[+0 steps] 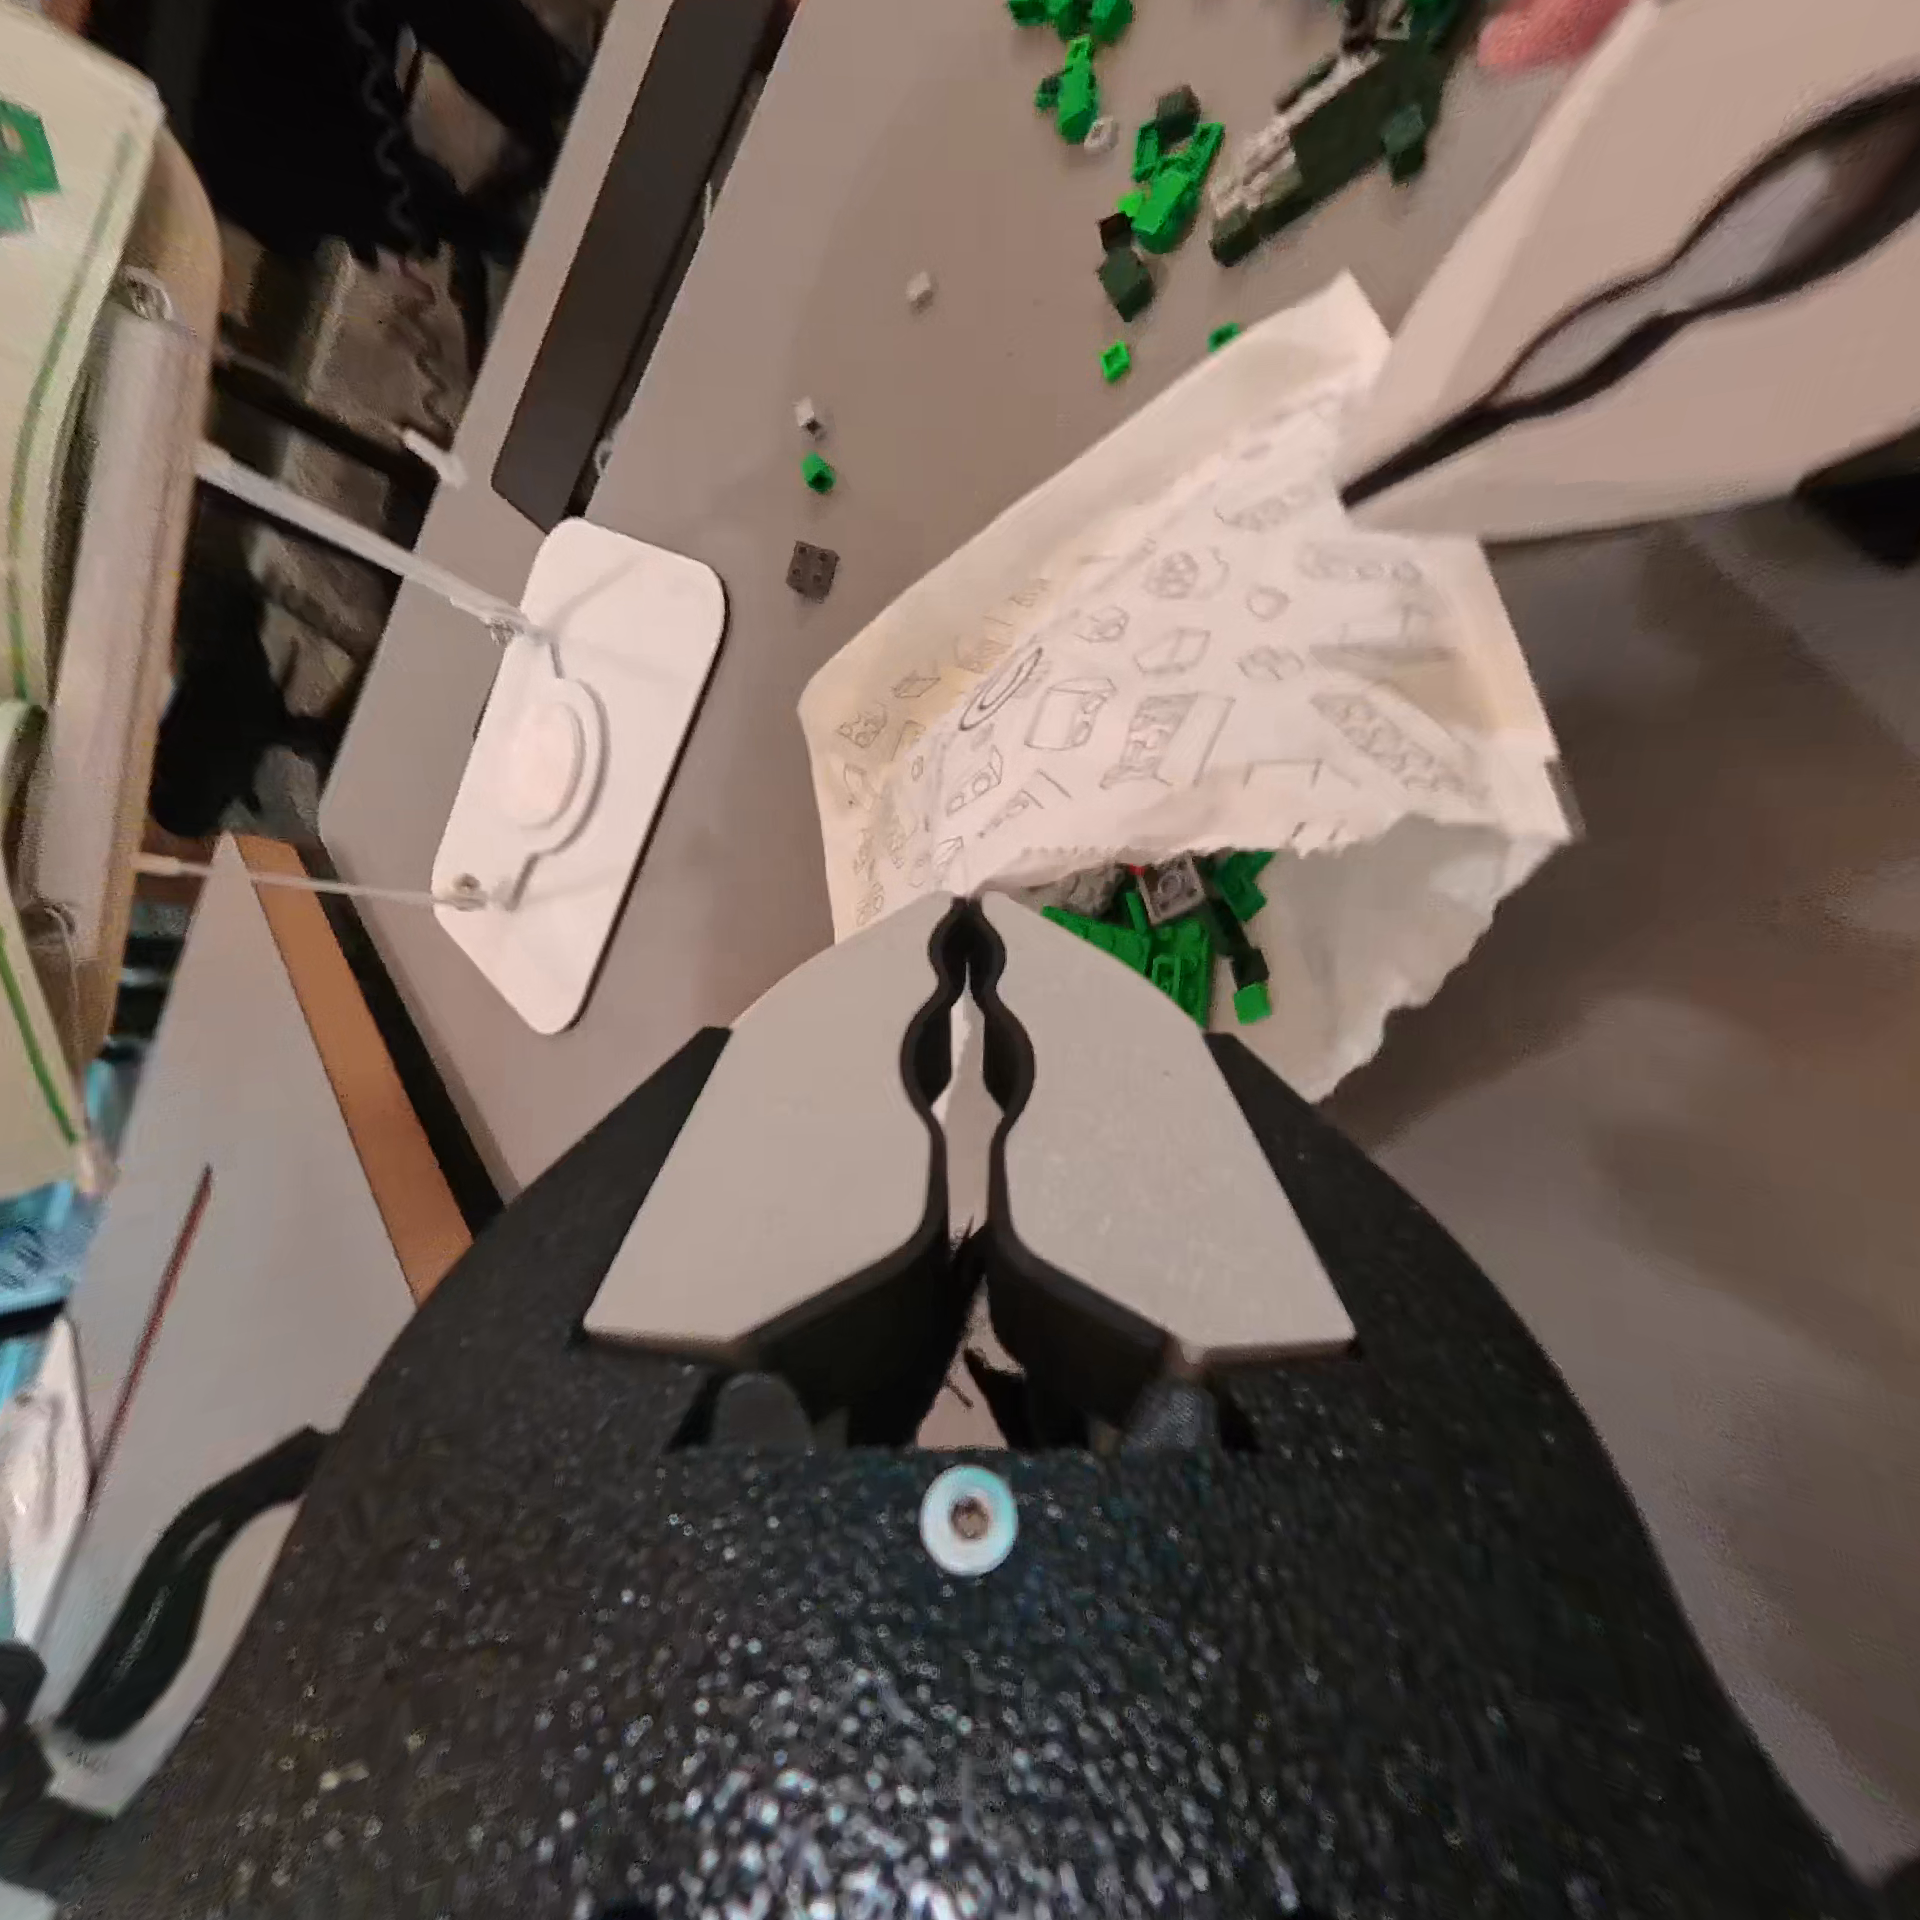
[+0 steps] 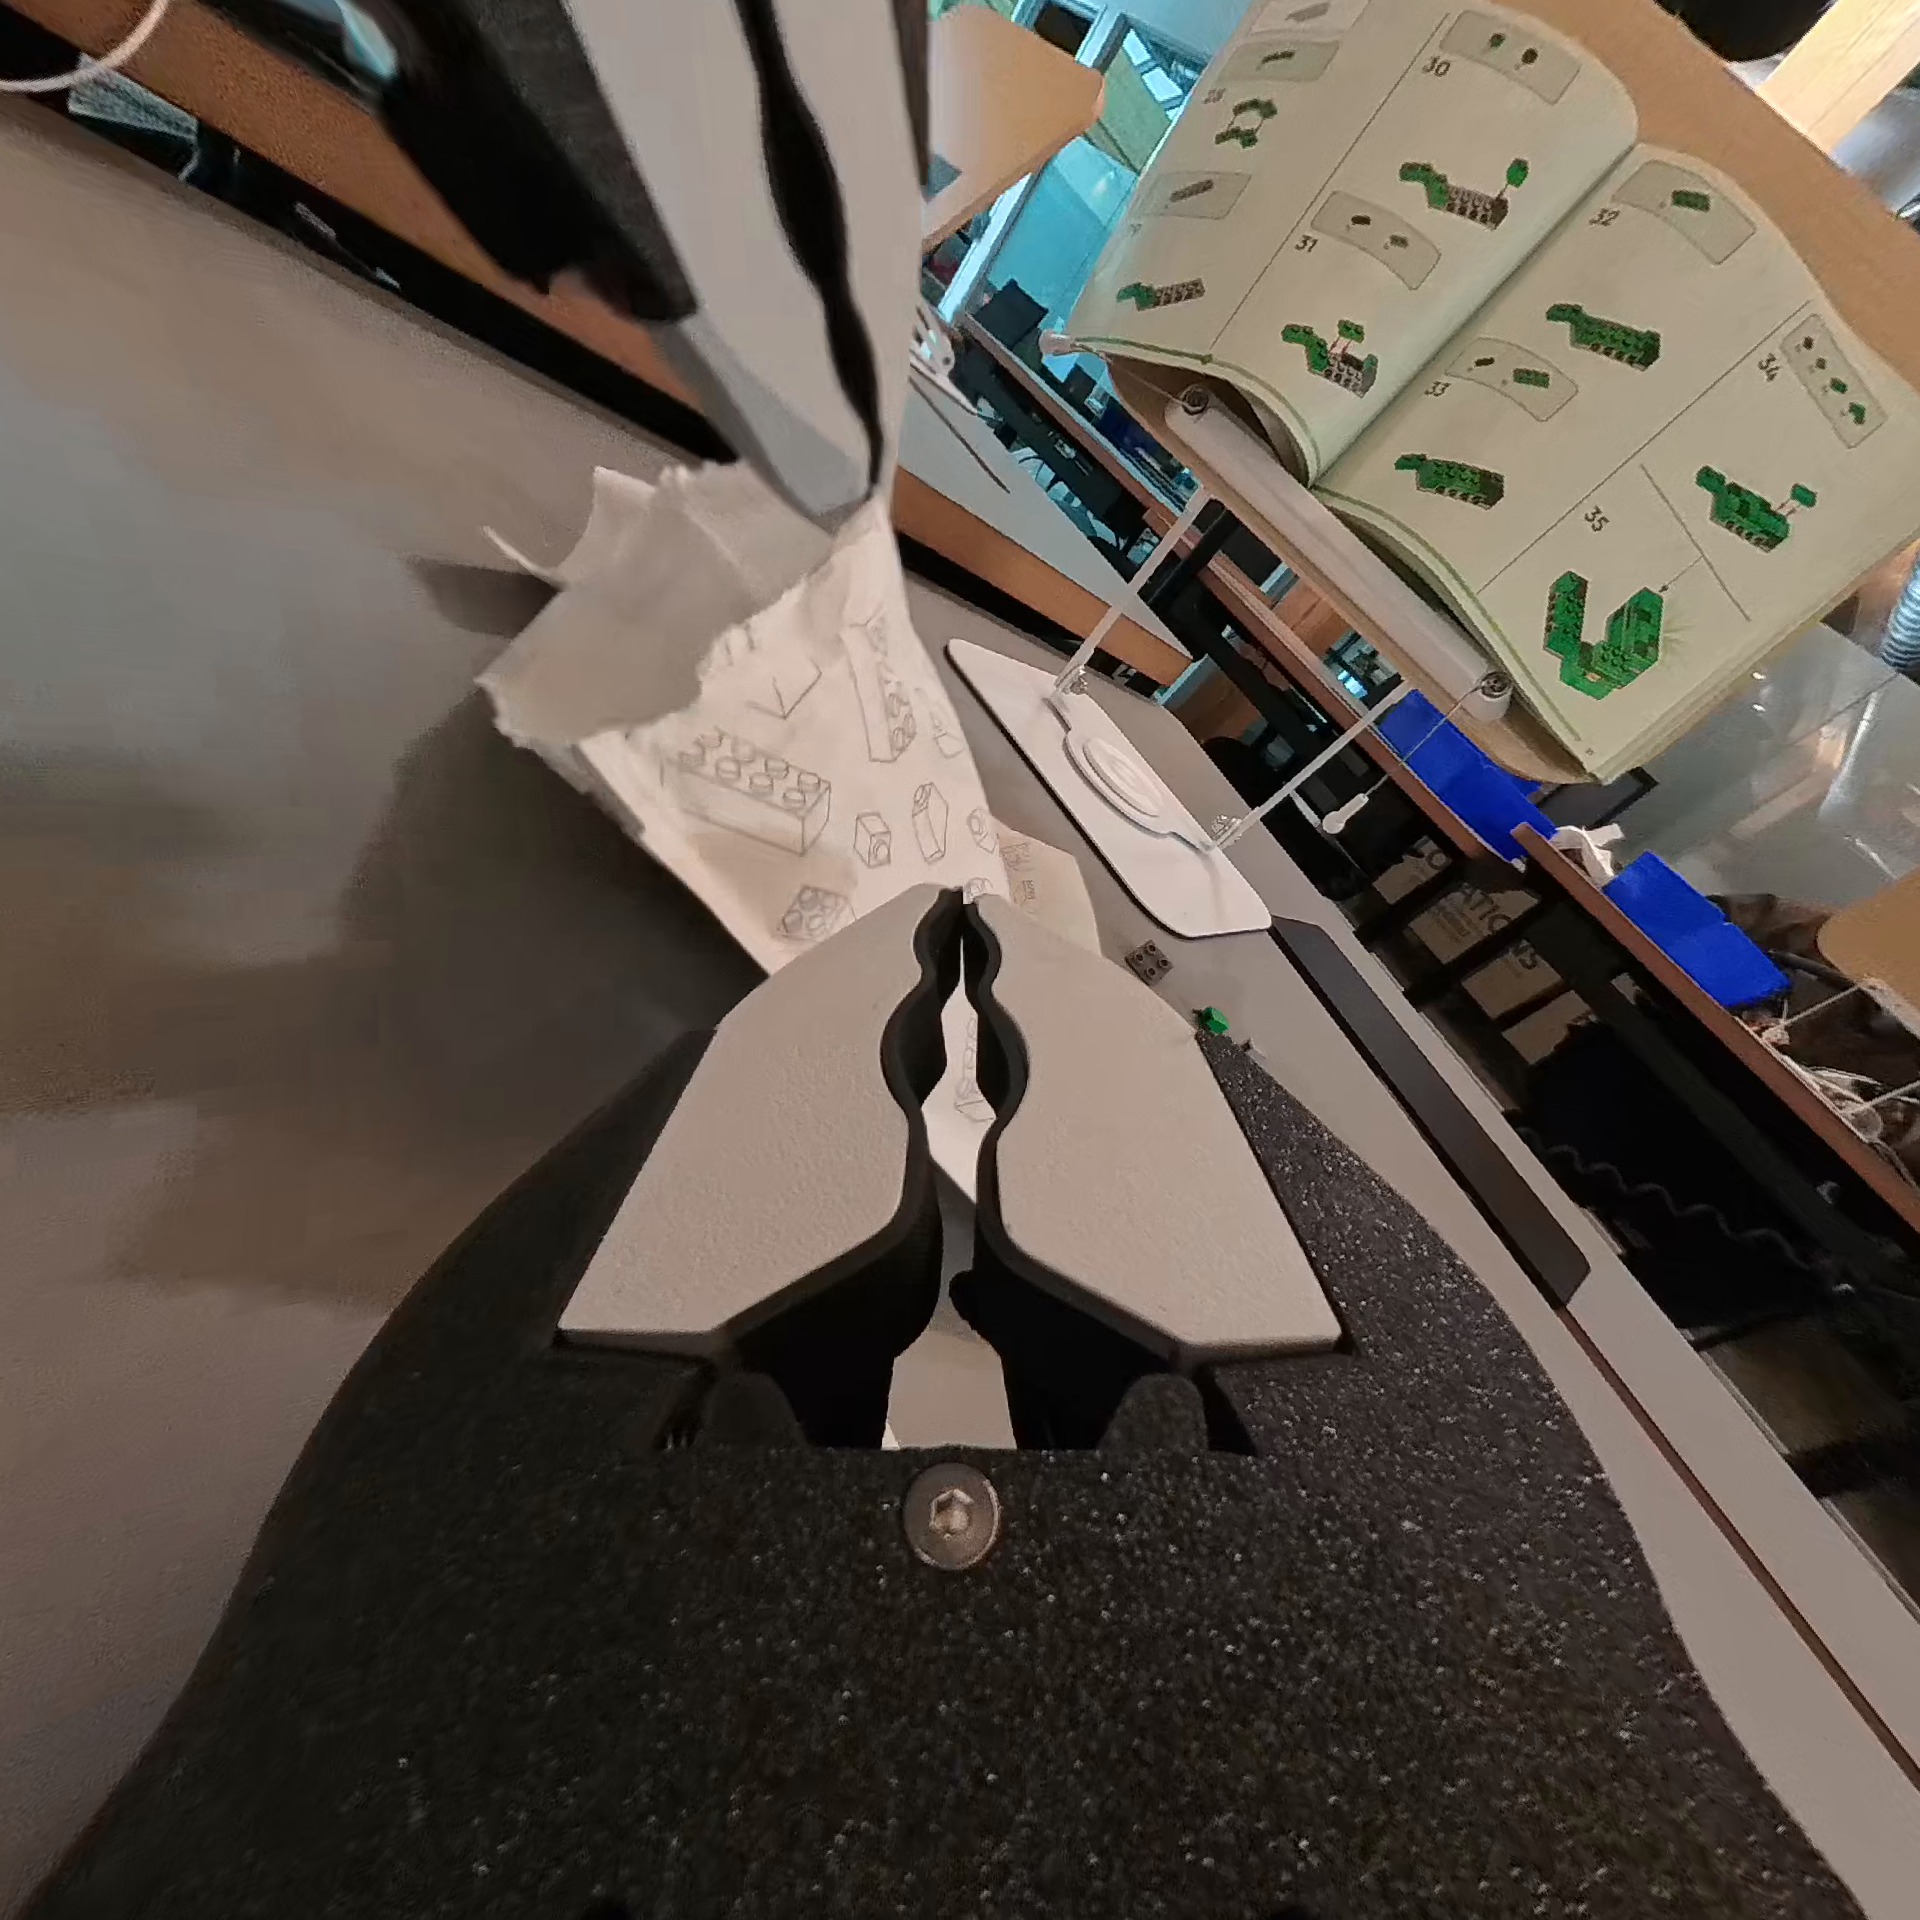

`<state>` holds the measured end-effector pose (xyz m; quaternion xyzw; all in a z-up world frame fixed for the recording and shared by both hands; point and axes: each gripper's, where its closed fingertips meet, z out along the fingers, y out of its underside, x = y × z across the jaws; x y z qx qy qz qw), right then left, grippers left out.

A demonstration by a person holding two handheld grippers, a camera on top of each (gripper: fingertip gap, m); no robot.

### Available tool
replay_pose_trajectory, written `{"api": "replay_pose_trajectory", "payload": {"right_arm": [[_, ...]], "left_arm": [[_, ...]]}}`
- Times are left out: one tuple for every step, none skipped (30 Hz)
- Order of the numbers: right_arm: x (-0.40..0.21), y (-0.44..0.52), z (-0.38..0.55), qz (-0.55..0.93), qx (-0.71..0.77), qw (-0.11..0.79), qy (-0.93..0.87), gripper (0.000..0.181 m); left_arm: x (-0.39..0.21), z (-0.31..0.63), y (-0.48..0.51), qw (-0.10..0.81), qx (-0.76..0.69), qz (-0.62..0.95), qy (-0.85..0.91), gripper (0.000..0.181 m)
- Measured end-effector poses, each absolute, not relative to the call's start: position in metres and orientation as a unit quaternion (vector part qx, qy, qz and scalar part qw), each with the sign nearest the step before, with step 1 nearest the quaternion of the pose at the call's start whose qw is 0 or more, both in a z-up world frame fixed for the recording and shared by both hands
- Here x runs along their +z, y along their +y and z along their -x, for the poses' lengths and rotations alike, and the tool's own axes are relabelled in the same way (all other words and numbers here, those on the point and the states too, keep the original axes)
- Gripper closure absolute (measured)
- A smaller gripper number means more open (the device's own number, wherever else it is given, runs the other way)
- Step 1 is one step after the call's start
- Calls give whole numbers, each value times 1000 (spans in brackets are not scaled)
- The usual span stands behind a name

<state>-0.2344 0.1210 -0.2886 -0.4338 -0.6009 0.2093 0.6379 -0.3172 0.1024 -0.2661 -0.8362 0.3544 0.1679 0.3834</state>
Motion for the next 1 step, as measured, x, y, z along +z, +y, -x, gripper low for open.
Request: {"api": "replay_pose_trajectory", "payload": {"right_arm": [[-288, 122, 234, 434, 208, 639, -600, 181]], "left_arm": [[-263, 315, 102, 372, 162, 848, 341, 181]]}}
